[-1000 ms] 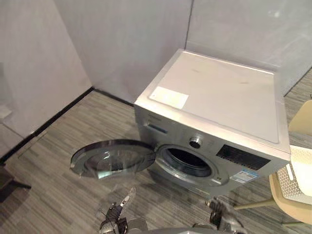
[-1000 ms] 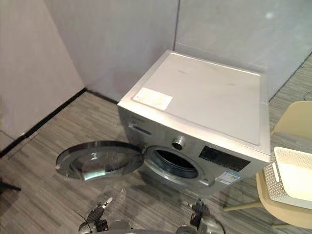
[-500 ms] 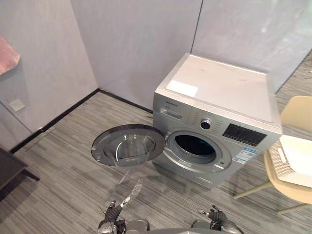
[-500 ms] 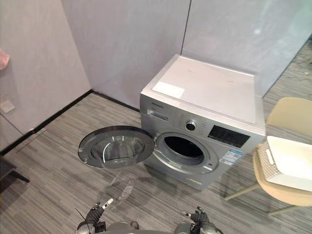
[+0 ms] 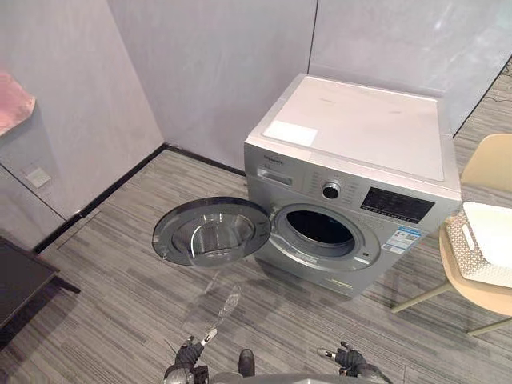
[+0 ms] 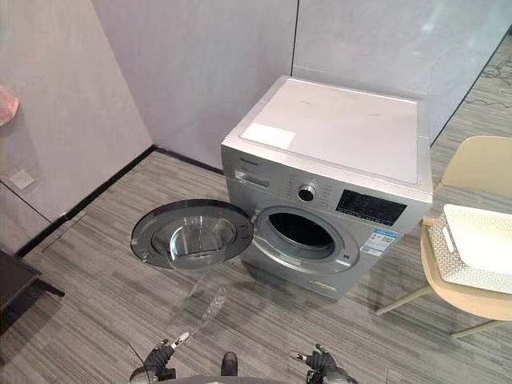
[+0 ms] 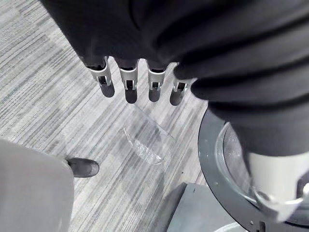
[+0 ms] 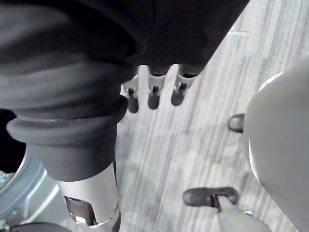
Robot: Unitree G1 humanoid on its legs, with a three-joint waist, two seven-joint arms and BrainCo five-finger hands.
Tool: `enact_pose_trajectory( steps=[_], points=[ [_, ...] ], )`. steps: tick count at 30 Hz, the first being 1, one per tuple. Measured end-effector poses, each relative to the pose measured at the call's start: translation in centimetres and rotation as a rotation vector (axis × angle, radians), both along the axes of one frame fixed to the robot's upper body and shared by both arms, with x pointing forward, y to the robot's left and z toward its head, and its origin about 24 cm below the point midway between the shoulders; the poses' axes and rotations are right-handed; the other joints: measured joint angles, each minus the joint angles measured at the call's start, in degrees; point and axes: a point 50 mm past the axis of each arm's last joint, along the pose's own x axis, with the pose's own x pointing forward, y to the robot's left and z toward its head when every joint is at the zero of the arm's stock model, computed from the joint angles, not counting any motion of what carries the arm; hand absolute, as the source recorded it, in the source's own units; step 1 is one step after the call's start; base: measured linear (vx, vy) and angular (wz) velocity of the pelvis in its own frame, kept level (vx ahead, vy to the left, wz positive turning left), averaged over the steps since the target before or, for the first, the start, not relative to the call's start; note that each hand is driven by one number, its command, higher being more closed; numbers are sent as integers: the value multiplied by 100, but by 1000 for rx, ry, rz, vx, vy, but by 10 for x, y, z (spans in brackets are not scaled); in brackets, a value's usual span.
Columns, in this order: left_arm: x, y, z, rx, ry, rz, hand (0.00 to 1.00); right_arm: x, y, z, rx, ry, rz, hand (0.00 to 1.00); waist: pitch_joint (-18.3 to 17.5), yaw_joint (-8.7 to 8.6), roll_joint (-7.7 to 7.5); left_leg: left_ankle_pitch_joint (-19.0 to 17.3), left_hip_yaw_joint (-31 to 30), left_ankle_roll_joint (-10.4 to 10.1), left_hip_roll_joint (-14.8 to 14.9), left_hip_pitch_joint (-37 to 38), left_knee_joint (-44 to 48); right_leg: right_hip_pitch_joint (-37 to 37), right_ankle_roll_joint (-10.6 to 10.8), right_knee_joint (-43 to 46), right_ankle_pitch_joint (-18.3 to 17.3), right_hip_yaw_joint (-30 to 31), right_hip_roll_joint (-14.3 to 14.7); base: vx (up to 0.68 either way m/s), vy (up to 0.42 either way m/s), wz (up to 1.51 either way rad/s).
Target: Pick up the laundry basket with both hands and put the clothes into the washing machine.
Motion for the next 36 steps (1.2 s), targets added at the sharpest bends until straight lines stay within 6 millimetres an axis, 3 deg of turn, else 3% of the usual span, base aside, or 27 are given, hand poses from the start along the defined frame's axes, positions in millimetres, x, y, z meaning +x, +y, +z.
enact_pose_trajectory(
  steps=[3,4,5,7,8,9,10,11,12,13,14,17,20,23,28,31,35,36],
  points=[
    [21,-5,8,-6,-82,-18,0,6,-6,2,-19,-18,2,0,299,-55,102,-415,-149,-148,12,-455,1072,142,1,3,0,-140,20,-65,-24,35],
    [33,-11,15,-21,-150,-1,0,7,-10,3,-31,-20,2,0,462,-12,172,-590,-253,-343,65,-765,1740,177,5,-8,-7,-144,59,-146,-1,12],
    [41,-16,21,-33,-208,21,0,9,-13,4,-41,-29,3,0,512,28,227,-600,-331,-359,96,-973,2089,157,1,-17,-30,-147,79,-124,-2,4],
    [51,-18,33,-39,-295,20,0,12,-14,6,-49,-44,-1,0,570,21,179,-783,-339,-357,157,-1017,2187,107,-59,4,-114,-153,20,-107,56,-13],
    [62,-15,46,-36,-376,32,0,15,-14,7,-58,-60,-10,0,628,8,161,-1149,-277,-52,233,-1142,2943,54,-57,146,-113,-97,-66,-86,77,-27],
    [68,-12,54,-28,-424,39,0,14,-14,8,-62,-64,-15,0,642,13,105,-1333,-242,-20,276,-1185,3329,50,-53,181,-112,-68,-144,-124,116,-29],
    [81,-7,73,1,-531,47,0,13,-17,9,-74,-73,-22,0,631,-7,20,-1551,-274,-148,429,-1164,3828,-36,19,209,-118,-23,-292,-117,171,-25],
    [94,-3,92,19,-641,50,0,11,-22,10,-93,-80,-25,0,585,-19,80,-1629,-511,-279,654,-1042,3775,-134,115,209,-106,103,-329,-123,238,-21],
    [99,-2,101,28,-694,57,0,9,-25,10,-104,-78,-27,0,542,-25,155,-1697,-705,-390,776,-959,3566,-201,156,216,-117,136,-317,-27,335,-28],
    [106,2,114,45,-764,78,0,6,-32,10,-121,-70,-30,0,409,-1,365,-2083,-1025,-654,771,-696,2895,-394,256,249,-93,276,-303,27,377,-26],
    [112,13,122,85,-795,101,0,7,-30,9,-113,-65,-38,0,431,-13,239,-1962,-936,-572,594,-683,2683,-474,275,180,-50,477,-377,36,349,-25],
    [118,28,139,161,-855,117,0,-2,-20,5,-82,-35,-46,0,373,-145,69,-1800,-960,-387,177,-622,2466,-331,475,-137,159,656,-606,11,187,23],
    [125,34,162,205,-951,88,0,-7,-20,3,-77,-20,-55,0,282,-137,96,-1557,-935,-303,30,-467,2043,-298,583,-303,408,655,-762,2,116,9],
    [135,42,184,280,-1028,52,0,-6,-19,3,-73,-28,-62,0,139,-138,187,-1342,-828,-307,45,-370,1634,-356,650,-599,665,671,-791,-6,15,-25],
    [164,47,209,362,-1107,3,0,-14,-24,3,-73,-17,-42,0,156,-188,152,-1173,-526,-383,173,-519,1358,-751,660,-764,774,897,-731,-67,-20,-38],
    [190,67,246,448,-1201,24,0,4,-28,9,-101,-77,9,0,326,-299,143,-1170,-343,-393,396,-1132,1681,-1302,653,-753,1038,1161,-526,-143,-25,-44],
    [225,103,321,535,-1354,139,0,34,-22,22,-101,-196,71,0,739,-350,-265,-1167,-82,-423,769,-2041,2029,-2226,659,-739,1511,1470,-283,-206,0,-49],
    [231,104,329,525,-1366,153,0,35,-22,23,-101,-205,72,0,794,-356,-304,-1180,-84,-449,781,-2131,2052,-2286,666,-763,1576,1468,-273,-228,22,-25]
  ],
)
